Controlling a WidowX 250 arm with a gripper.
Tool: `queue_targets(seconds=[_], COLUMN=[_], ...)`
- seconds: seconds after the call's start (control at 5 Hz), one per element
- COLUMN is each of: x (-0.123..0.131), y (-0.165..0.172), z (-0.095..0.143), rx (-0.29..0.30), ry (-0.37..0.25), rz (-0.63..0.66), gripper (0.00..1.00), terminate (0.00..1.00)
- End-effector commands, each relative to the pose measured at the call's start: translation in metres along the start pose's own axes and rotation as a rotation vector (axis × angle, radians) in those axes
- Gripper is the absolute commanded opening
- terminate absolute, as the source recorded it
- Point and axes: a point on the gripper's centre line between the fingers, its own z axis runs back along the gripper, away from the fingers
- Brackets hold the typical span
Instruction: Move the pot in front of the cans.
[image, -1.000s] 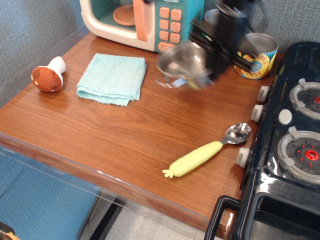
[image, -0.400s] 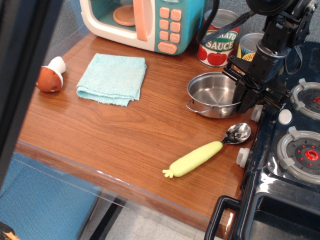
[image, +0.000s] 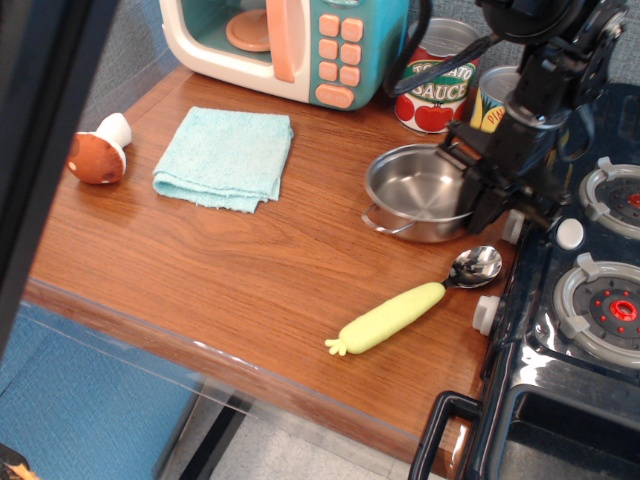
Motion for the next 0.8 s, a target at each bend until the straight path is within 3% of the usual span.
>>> queue_targets(seconds=[0.0, 0.2, 0.4, 0.6], x=[-0.021, -0.024, -0.025, -0.025], y=[0.015, 0.01, 0.003, -0.01], z=[0.033, 0.059, 0.073, 0.075], rx=[-0.058, -0.044, -0.087, -0.125], ry=[-0.103, -0.169, -0.25, -0.264], rz=[0.058, 0.028, 0.007, 0.003], gripper=[1.0, 1.0, 1.0, 1.0], terminate=[0.0, 0.0, 0.0, 0.0])
